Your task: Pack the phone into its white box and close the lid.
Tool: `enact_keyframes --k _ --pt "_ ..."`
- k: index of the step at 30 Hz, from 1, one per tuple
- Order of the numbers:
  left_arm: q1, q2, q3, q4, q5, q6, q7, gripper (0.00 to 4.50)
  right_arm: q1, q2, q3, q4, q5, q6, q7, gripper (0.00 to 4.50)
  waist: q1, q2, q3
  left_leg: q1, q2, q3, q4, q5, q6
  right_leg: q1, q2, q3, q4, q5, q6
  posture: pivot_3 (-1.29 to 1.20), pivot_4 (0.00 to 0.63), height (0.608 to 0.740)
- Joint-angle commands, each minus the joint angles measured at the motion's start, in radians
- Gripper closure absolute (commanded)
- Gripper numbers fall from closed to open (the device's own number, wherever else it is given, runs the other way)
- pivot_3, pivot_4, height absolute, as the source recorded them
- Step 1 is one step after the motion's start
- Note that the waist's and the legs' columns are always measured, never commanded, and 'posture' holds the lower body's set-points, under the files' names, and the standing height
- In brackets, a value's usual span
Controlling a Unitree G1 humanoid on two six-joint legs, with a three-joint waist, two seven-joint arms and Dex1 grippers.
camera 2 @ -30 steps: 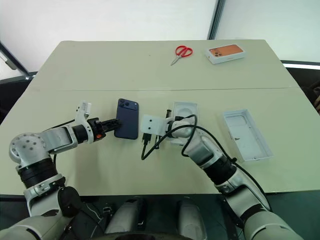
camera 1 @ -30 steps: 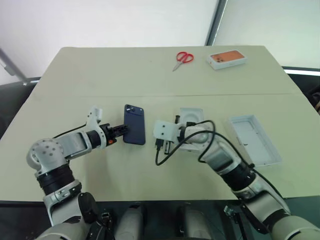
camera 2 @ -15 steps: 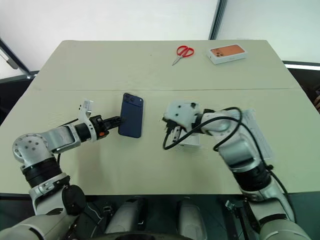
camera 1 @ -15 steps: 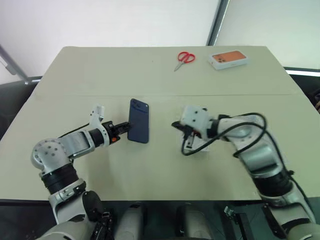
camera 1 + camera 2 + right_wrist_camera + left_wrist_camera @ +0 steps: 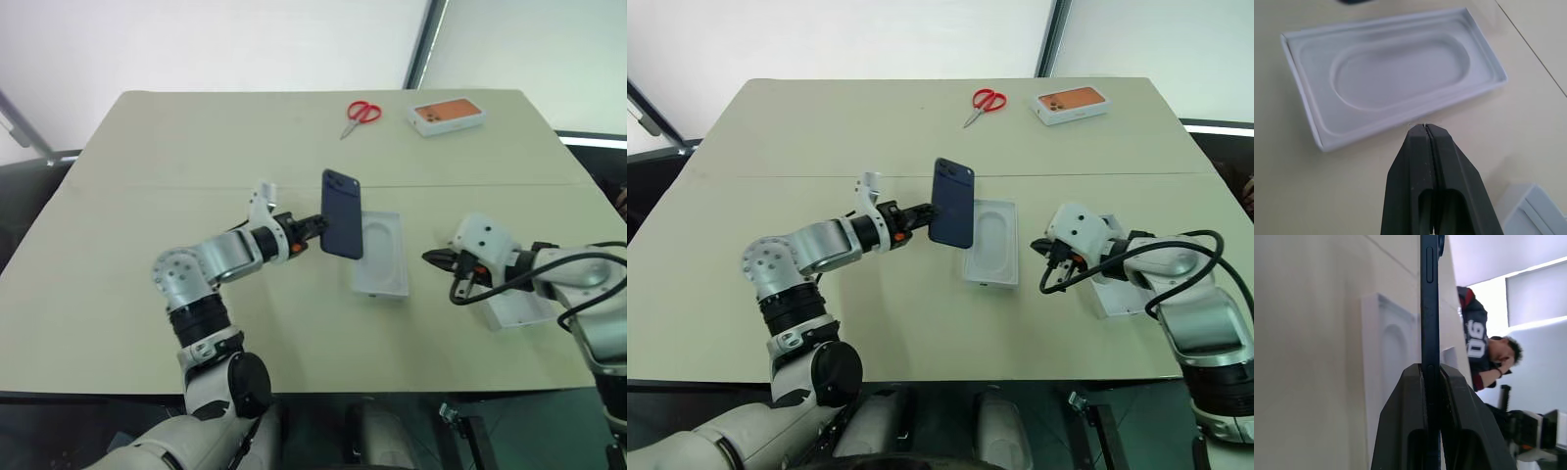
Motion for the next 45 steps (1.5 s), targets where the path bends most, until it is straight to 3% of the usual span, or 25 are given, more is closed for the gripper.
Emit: enact_keyframes --k 1,20,34,37,43,45 --pt "-0.056 -0.166 -0.043 0.042 -0.047 -0.059 0.013 4.46 0.023 -0.047 -0.065 0.004 0.013 -0.028 -0.002 4.50 0.004 0.000 0.000 0.000 0.000 0.000 0.000 0.000 0.000 0.000 0.000 0.000 0.000 0.000 0.000 0.00 0.150 0.697" --pt "-0.073 -0.115 -0.244 0.214 -0.129 -0.099 -0.002 4.46 0.019 -0.051 -0.025 0.021 0.030 -0.052 -0.036 4.50 0.017 0.000 0.000 -0.001 0.000 0.000 0.001 0.000 0.000 0.000 0.000 0.000 -0.001 0.000 0.000 0.00 0.150 0.697" --pt "-0.076 -0.110 -0.293 0.253 -0.122 -0.156 -0.008 4.46 0.016 -0.049 -0.009 0.013 0.040 -0.051 -0.056 4.50 0.017 0.000 0.000 -0.001 0.000 0.000 0.001 0.000 0.000 0.000 0.000 0.000 -0.001 0.000 0.000 0.00 0.150 0.697" --pt "-0.073 -0.105 -0.298 0.251 -0.130 -0.154 -0.015 3.22 0.014 -0.050 -0.003 0.013 0.041 -0.052 -0.059 4.50 0.017 0.000 0.000 -0.001 0.000 0.000 0.001 0.000 0.000 0.000 0.000 0.000 -0.001 0.000 0.000 0.00 0.150 0.697" --pt "-0.062 -0.080 -0.297 0.213 -0.163 -0.117 -0.018 0.12 -0.003 -0.049 0.011 0.018 0.043 -0.056 -0.062 4.50 0.017 0.000 0.000 -0.001 0.000 0.000 0.001 0.000 0.000 0.000 0.000 0.000 -0.001 0.000 0.000 0.00 0.150 0.697" --pt "-0.056 -0.065 -0.297 0.191 -0.182 -0.099 -0.019 0.05 -0.008 -0.048 0.015 0.019 0.043 -0.055 -0.063 4.50 0.017 0.000 0.000 -0.001 0.000 0.000 0.001 0.000 0.000 0.000 0.000 0.000 -0.001 0.000 0.000 0.00 0.150 0.697"
